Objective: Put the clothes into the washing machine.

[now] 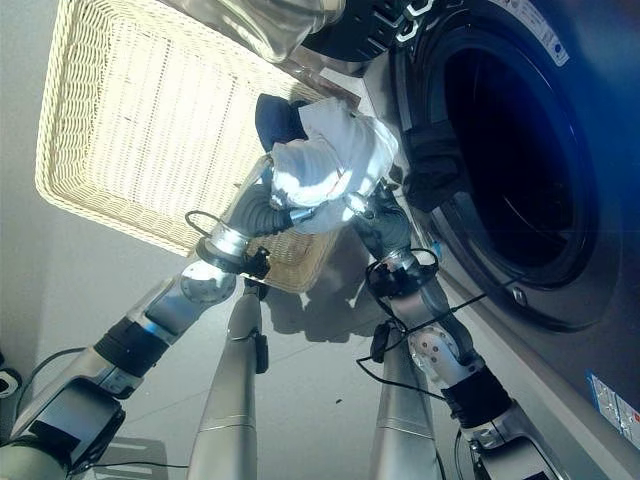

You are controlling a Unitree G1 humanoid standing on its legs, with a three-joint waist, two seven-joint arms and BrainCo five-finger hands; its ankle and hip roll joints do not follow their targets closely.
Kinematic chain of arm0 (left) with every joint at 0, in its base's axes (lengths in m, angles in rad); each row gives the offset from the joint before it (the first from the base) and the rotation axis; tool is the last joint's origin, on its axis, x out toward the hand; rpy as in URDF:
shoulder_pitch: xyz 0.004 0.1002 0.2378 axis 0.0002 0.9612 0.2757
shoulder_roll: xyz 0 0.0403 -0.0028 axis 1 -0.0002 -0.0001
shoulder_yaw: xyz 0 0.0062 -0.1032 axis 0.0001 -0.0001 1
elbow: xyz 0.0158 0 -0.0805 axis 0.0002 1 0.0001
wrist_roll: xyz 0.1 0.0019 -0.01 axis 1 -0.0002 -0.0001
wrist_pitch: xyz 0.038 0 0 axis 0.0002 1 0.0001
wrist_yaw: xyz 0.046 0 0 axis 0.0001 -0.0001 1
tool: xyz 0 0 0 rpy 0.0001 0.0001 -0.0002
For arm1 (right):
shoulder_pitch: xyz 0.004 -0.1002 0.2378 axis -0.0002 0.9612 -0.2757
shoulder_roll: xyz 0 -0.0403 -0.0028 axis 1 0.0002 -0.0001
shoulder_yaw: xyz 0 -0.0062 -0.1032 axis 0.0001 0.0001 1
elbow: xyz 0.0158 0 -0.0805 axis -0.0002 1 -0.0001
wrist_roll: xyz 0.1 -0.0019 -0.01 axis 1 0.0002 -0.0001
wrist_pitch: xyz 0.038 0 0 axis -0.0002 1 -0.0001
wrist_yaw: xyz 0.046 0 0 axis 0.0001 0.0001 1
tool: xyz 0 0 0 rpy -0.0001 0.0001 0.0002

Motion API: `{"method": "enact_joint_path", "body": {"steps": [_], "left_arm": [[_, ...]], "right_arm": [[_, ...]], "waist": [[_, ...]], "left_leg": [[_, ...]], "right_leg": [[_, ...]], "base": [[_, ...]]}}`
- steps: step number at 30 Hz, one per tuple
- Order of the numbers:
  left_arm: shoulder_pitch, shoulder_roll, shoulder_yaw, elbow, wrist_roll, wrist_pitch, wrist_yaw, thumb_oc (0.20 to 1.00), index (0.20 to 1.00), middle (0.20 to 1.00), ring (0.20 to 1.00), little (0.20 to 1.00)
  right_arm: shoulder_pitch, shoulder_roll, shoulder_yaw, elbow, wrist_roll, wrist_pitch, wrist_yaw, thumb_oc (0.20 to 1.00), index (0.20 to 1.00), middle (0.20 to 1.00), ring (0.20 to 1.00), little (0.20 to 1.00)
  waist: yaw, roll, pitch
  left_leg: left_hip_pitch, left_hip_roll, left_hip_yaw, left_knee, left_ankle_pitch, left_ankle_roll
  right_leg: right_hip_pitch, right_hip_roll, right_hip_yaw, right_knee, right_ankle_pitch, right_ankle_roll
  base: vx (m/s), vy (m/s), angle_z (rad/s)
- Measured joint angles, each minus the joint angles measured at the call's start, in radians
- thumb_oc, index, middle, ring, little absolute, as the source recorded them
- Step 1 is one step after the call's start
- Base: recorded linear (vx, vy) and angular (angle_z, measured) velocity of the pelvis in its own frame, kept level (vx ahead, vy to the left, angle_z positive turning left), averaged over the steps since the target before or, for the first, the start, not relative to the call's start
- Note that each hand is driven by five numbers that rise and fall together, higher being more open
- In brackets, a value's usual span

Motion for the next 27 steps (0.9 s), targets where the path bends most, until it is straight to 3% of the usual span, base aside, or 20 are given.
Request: {"method": "enact_joint_path", "body": {"steps": [8, 16, 17, 19, 23, 27], "left_arm": [[-0.007, 0.009, -0.007, -0.015, 0.062, 0.011, 0.044, 0.2, 0.2, 0.2, 0.2, 0.2], [-0.005, 0.008, -0.023, -0.03, 0.131, 0.071, 0.133, 0.2, 0.2, 0.2, 0.2, 0.2], [0.002, 0.007, -0.032, -0.031, 0.131, 0.083, 0.154, 0.332, 0.332, 0.332, 0.332, 0.332], [0.01, -0.001, -0.04, -0.033, 0.132, 0.116, 0.2, 1.0, 1.0, 1.0, 1.0, 1.0], [0.045, -0.043, -0.033, -0.033, 0.139, 0.195, 0.352, 1.0, 1.0, 1.0, 1.0, 1.0], [0.085, -0.087, 0.013, -0.033, 0.171, 0.21, 0.465, 1.0, 1.0, 1.0, 1.0, 1.0]], "right_arm": [[0.003, 0.0, -0.001, 0.0, -0.001, -0.001, -0.01, 0.2, 0.2, 0.2, 0.2, 0.2], [0.0, 0.004, -0.001, 0.0, -0.001, -0.001, -0.019, 0.2, 0.2, 0.2, 0.2, 0.2], [0.0, 0.005, -0.001, 0.0, -0.001, -0.001, -0.021, 0.2, 0.2, 0.2, 0.2, 0.2], [-0.001, 0.007, 0.0, 0.001, -0.002, 0.0, -0.025, 0.2, 0.2, 0.2, 0.2, 0.2], [-0.007, 0.027, 0.011, 0.001, -0.005, 0.0, -0.028, 0.2, 0.2, 0.2, 0.2, 0.2], [-0.012, 0.042, 0.031, 0.0, -0.008, 0.0, -0.039, 0.2, 0.2, 0.2, 0.2, 0.2]], "waist": [[-0.001, 0.0, 0.0], [0.0, 0.0, 0.0], [0.001, 0.0, 0.0], [0.001, 0.0, 0.0], [0.004, 0.0, 0.0], [0.008, 0.0, 0.0]], "left_leg": [[0.0, 0.0, 0.0, 0.0, 0.0, 0.0], [0.0, 0.0, 0.0, 0.001, 0.0, 0.0], [0.0, 0.0, 0.0, 0.001, 0.0, 0.0], [0.0, 0.0, 0.0, 0.001, 0.0, 0.0], [-0.001, 0.0, -0.002, 0.001, 0.0, 0.0], [-0.004, 0.001, -0.006, 0.003, 0.0, 0.0]], "right_leg": [[0.0, 0.0, 0.0, 0.0, 0.0, 0.0], [0.0, 0.0, 0.0, 0.0, 0.0, 0.0], [0.0, 0.0, 0.0, 0.001, 0.0, 0.0], [0.0, 0.0, 0.0, 0.001, 0.0, 0.0], [0.001, 0.0, -0.002, 0.001, 0.0, 0.0], [0.001, 0.0, -0.006, 0.001, 0.0, -0.001]], "base": [[0.0, 0.0, 0.0], [0.0, 0.0, 0.0], [0.0, 0.0, 0.0], [-0.01, -0.039, 0.0], [0.0, -0.034, 0.0], [0.0, -0.017, 0.01]]}}
